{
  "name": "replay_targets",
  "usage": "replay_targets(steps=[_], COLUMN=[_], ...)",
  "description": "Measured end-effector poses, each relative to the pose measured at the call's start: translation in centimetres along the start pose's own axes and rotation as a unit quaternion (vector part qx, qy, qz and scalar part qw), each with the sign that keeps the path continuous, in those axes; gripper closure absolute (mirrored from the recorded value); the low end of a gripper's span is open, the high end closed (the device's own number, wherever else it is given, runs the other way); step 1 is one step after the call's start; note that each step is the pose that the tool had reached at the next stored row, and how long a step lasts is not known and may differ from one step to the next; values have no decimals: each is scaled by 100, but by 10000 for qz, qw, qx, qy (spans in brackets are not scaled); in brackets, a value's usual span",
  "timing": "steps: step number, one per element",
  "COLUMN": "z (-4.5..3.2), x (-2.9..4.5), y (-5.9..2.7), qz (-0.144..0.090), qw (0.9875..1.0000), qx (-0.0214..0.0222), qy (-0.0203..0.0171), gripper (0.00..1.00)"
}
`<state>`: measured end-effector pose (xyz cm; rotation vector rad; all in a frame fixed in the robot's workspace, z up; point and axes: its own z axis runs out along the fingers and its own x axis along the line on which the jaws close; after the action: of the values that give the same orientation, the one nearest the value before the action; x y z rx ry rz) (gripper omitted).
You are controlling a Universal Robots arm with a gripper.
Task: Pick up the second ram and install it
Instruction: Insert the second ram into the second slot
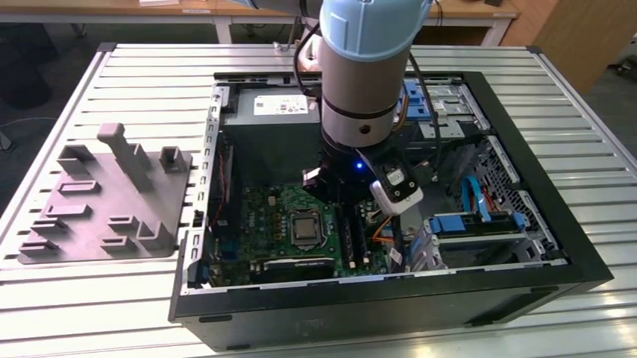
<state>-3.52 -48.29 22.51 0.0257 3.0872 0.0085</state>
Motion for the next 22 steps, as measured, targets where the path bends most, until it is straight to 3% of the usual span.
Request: replay_targets(steps=[22], z=[60], x=[-3], y=[-34], qz=[2], qw=[10000], qx=[-1], qy=[1], gripper=[82])
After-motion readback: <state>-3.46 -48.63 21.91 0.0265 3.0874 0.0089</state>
